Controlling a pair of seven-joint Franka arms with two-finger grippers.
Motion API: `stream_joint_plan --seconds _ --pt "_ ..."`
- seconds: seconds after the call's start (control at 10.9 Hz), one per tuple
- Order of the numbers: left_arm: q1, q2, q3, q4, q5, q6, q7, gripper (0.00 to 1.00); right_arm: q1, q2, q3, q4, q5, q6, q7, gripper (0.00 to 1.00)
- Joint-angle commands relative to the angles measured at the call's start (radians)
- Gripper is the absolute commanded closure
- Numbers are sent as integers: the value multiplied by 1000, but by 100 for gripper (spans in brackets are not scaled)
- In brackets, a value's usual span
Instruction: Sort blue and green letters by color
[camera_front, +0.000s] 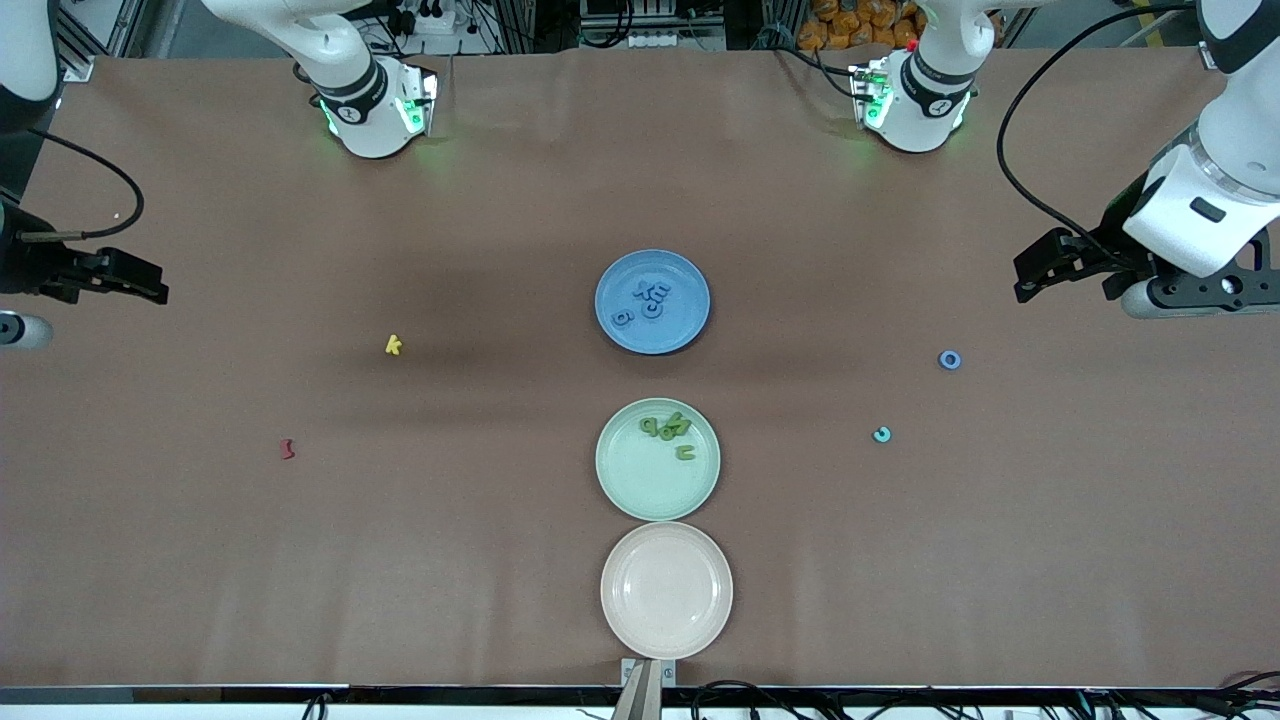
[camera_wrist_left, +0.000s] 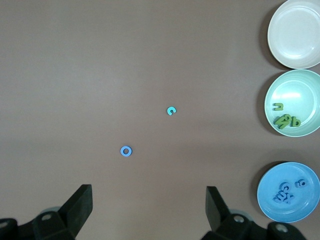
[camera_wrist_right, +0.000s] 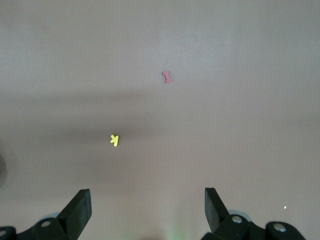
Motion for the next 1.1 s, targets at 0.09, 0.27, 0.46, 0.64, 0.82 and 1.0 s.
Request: stream_joint_plan --seconds 0.09,0.27,0.46,0.64,0.82,1.0 --pt "6 -10 -3 -1 15 -2 28 0 12 -32 -13 -25 62 44 30 0" --pt "6 -8 -3 -1 16 -2 28 0 12 -49 -14 -35 61 29 30 0" --pt "3 -1 -3 9 19 1 29 0 15 -66 -16 -78 62 53 30 0" --pt "4 15 -1 23 16 4 28 0 15 -63 -16 -78 62 71 28 0" --pt "3 18 -1 23 15 11 28 0 15 -64 -25 -75 62 67 28 0" --pt "4 25 -1 37 15 11 26 0 17 -63 -31 -74 62 62 30 0"
